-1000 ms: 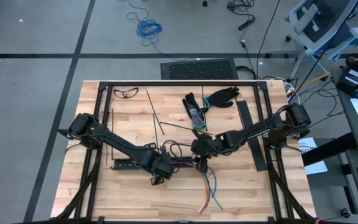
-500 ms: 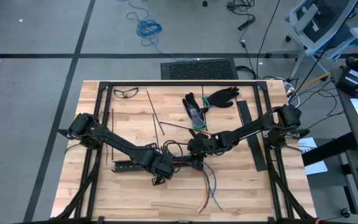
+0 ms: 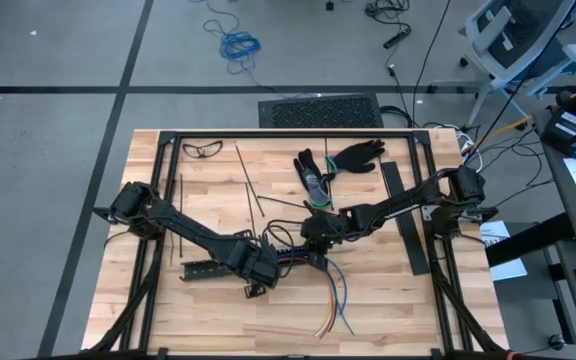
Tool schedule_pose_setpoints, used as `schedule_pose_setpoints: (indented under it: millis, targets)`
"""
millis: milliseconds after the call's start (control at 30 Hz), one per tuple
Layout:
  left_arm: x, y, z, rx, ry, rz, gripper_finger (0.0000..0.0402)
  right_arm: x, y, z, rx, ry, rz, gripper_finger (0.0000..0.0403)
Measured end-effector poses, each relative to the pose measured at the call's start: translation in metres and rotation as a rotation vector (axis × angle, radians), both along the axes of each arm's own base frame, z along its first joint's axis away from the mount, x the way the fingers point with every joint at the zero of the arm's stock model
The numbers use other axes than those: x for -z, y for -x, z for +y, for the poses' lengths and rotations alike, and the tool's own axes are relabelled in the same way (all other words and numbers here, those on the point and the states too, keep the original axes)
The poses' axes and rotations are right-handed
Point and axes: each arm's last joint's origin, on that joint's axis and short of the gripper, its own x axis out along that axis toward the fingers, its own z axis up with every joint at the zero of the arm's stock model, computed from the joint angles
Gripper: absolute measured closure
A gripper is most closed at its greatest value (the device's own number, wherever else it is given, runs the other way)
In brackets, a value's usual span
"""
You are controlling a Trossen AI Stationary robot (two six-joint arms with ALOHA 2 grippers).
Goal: Ziptie cables
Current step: Put the zip tied cable wires into the black cable duct
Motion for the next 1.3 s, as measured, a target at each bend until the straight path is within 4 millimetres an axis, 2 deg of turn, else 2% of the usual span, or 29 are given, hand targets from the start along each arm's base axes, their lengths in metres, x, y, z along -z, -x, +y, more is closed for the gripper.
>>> schedule_pose_setpoints:
  millis: [100,233,500,700,967,1133,1300]
  targets:
    - [0.000,0.000,0.000,0.000,0.001,0.000,0.0372,0.001,0.001,0.000,-0.012,0.010,0.012,0.0352]
    - [0.000,0.000,0.001,-0.001,-0.021,-0.007,0.0372,0.005,0.004,-0.003,0.051,-0.024,0.067,0.0393]
    - [0.000,-0.002,0.009,0.035,-0.061,0.007,0.0372,0.014,0.014,0.002,0.165,-0.108,0.111,0.0401]
    - [0.006,0.003,0.011,0.019,-0.044,0.053,0.0372,0.016,0.017,0.016,0.134,-0.100,0.122,0.0402]
    - [0.023,0.017,0.004,0.029,-0.010,0.092,0.0373,0.015,0.017,0.027,0.071,-0.059,0.091,0.0402]
    - [0.024,0.018,0.006,0.036,-0.047,0.102,0.0373,0.015,0.020,0.039,-0.004,-0.026,0.089,0.0403]
    - [0.025,0.017,0.008,0.113,-0.071,0.105,0.0373,0.016,0.024,0.054,-0.078,0.009,0.083,0.0403]
